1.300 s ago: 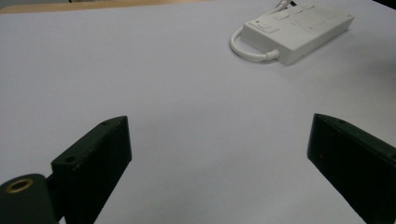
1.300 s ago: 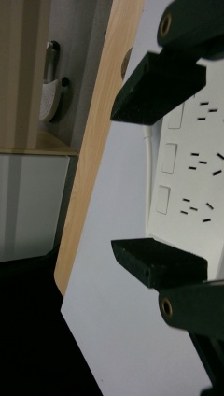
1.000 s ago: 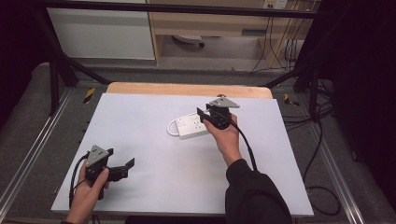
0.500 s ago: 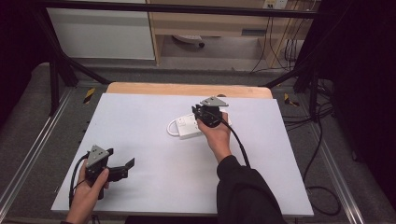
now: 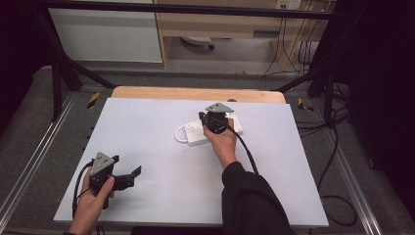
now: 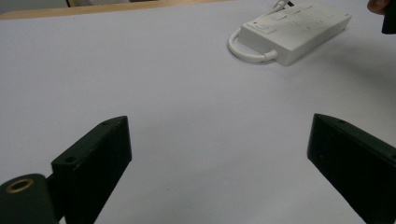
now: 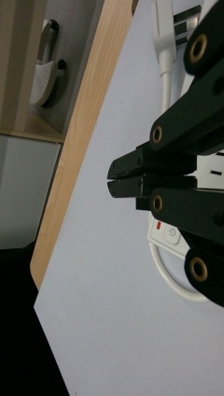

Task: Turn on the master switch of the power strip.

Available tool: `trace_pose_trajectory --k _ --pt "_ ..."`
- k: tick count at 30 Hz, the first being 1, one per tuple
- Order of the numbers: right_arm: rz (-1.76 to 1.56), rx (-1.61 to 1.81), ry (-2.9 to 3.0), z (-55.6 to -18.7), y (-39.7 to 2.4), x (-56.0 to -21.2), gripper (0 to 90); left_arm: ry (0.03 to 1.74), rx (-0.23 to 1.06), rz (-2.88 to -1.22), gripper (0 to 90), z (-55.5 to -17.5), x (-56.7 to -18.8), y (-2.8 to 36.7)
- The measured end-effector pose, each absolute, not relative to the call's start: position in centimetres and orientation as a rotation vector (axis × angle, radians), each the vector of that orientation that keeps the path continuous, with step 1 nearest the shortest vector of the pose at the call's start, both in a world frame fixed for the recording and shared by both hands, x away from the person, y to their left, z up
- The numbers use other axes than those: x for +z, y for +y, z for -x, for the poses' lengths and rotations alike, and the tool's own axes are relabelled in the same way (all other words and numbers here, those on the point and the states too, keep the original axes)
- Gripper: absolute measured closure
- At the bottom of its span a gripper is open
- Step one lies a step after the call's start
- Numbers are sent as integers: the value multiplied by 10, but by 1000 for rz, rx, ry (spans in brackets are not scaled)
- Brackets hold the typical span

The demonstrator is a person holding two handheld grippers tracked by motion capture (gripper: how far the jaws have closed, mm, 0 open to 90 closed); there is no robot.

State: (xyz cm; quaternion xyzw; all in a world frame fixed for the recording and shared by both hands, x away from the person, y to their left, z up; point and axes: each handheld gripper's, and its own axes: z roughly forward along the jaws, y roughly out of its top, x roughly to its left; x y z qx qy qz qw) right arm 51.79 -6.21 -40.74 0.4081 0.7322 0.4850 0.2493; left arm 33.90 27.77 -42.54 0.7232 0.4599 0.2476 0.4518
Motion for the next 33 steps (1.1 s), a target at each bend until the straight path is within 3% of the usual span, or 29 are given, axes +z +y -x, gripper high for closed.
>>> trace_pose_trajectory --k 33 --pt "-1129 1272 2084 -525 -41 -424 900 1130 610 -1791 64 -339 -426 277"
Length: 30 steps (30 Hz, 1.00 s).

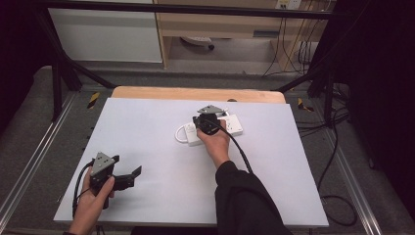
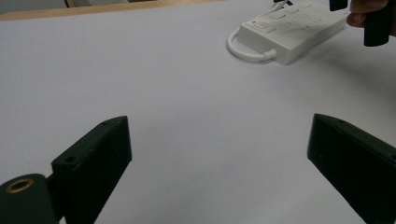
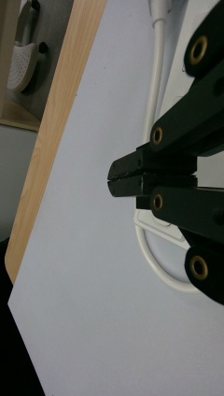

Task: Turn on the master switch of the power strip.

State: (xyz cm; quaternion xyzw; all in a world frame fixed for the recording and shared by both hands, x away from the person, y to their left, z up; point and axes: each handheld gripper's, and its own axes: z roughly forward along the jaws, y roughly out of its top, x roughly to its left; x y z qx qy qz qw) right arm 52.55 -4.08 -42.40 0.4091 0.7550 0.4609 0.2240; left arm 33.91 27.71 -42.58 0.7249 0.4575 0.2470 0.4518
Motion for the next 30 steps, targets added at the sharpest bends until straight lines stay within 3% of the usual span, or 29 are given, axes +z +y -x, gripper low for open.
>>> trace_pose_trajectory --k 30 --pt "-1138 1248 2131 -525 -32 -437 900 1126 608 -1795 63 -339 -426 277"
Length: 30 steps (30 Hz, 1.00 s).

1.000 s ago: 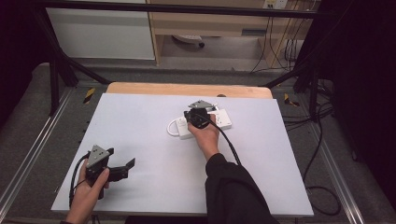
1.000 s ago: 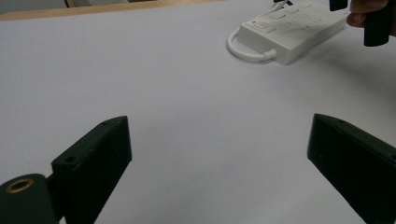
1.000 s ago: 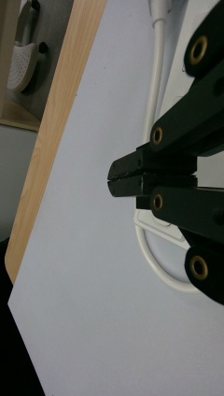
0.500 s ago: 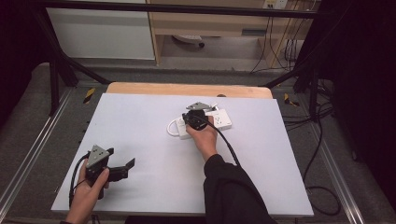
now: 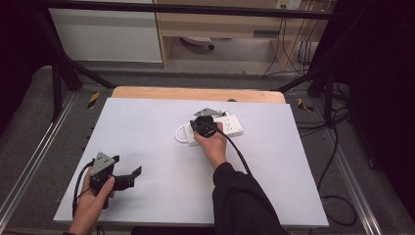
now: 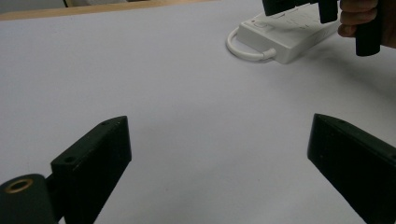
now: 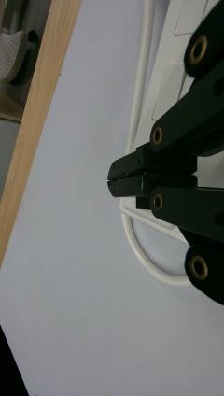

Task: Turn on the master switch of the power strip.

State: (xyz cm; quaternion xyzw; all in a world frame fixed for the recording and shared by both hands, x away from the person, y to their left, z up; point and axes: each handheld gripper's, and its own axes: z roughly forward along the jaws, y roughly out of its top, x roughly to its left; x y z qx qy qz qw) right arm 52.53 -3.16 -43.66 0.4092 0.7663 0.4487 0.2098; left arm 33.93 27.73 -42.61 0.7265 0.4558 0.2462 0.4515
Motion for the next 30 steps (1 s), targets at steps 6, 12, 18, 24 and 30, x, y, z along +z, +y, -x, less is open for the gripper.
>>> trace_pose_trajectory --k 6,12,18,24,30 --pt "-1134 1244 2142 -525 -29 -439 900 1126 608 -1796 63 -339 -426 277" --pt "-1139 1242 2144 -525 -28 -441 900 1124 609 -1798 63 -339 -426 277" --pt "-1132 1239 2146 -527 -24 -441 900 1123 610 -1798 62 -339 -426 277" --pt "-1128 1233 2151 -528 -20 -441 900 1120 607 -1797 63 -339 -426 278" --pt "-1124 1215 2159 -528 -21 -444 900 1119 607 -1795 63 -339 -426 278"
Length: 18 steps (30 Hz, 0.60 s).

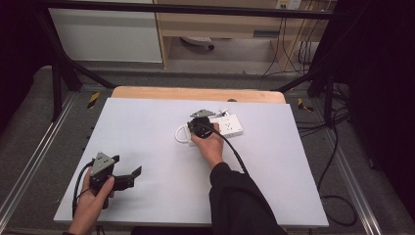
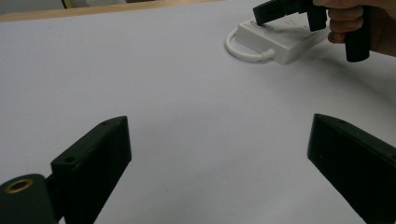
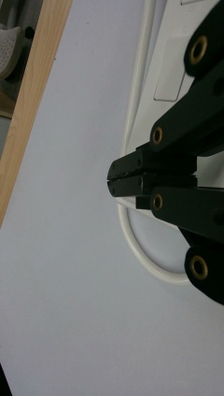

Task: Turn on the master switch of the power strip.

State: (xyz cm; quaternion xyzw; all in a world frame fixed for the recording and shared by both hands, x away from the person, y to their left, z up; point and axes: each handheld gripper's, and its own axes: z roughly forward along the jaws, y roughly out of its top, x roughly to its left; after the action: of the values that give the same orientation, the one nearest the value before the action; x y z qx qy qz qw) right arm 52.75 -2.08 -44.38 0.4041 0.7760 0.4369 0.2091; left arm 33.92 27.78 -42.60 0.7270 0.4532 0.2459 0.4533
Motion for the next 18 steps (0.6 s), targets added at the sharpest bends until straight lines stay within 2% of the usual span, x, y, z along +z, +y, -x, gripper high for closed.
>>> trace_pose_trajectory --k 18 --pt "-1117 1156 2180 -524 -23 -442 900 1127 607 -1795 63 -339 -426 278"
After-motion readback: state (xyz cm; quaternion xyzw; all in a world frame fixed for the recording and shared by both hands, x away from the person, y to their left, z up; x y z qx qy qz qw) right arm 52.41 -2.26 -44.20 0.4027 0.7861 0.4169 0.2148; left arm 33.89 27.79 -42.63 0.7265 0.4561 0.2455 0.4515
